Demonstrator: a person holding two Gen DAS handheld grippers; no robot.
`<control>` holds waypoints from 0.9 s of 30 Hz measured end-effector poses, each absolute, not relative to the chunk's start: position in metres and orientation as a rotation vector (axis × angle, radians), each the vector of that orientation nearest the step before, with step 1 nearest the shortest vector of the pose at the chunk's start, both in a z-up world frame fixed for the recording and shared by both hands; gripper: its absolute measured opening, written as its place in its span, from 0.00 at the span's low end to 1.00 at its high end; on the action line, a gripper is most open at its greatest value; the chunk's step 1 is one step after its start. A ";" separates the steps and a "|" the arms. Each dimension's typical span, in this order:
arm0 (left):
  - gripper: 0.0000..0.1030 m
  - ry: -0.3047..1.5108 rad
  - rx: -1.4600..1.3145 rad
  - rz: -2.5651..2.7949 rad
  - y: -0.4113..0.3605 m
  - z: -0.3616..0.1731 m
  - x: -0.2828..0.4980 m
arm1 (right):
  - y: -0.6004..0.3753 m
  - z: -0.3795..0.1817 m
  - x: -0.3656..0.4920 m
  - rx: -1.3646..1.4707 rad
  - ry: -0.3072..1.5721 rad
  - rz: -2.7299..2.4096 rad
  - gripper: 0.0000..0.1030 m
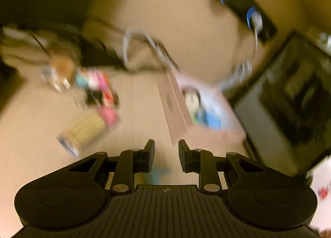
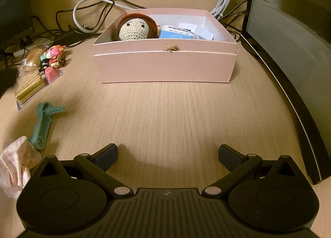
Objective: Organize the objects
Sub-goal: 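Move the left gripper down to the white lace pouch and grasp it, then grasp the teal plastic clip with the right gripper while the left holds the lace pouch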
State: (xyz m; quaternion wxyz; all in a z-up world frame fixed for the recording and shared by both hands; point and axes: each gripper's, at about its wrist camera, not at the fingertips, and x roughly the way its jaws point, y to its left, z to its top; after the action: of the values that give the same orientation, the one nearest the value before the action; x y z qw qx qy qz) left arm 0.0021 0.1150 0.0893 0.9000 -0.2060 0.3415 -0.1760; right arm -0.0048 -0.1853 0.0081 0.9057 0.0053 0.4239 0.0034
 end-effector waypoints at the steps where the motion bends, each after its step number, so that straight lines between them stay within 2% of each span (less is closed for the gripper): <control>1: 0.27 0.685 -0.431 -0.345 0.122 0.096 0.001 | -0.186 0.008 -0.005 0.012 0.873 0.008 1.00; 4: 0.28 0.684 -0.381 -0.335 0.134 0.109 0.001 | -0.186 0.008 -0.007 0.012 0.866 0.014 1.00; 7: 0.28 0.758 -0.308 -0.389 0.129 0.107 -0.008 | -0.187 0.008 -0.007 0.004 0.869 0.025 1.00; 17: 0.29 0.982 0.057 -0.521 0.045 0.051 -0.039 | -0.184 0.008 -0.009 -0.013 0.858 0.050 1.00; 23: 0.31 0.982 0.058 -0.496 0.038 0.036 -0.038 | -0.184 0.006 -0.012 -0.013 0.840 0.056 1.00; 24: 0.28 0.981 0.037 -0.485 0.039 0.035 -0.035 | -0.184 0.007 -0.012 -0.017 0.841 0.058 1.00; 25: 0.19 0.980 0.013 -0.463 0.041 0.035 -0.035 | -0.183 0.007 -0.011 -0.024 0.842 0.066 1.00; 27: 0.14 0.990 -0.064 -0.430 0.051 0.038 -0.035 | -0.178 0.010 -0.008 -0.030 0.870 0.109 1.00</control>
State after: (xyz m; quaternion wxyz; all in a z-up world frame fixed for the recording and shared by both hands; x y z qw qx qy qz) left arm -0.0354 0.0514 0.0376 0.8573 -0.0303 0.4712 -0.2049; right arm -0.0075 -0.1783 0.0098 0.9052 -0.0147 0.4214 0.0530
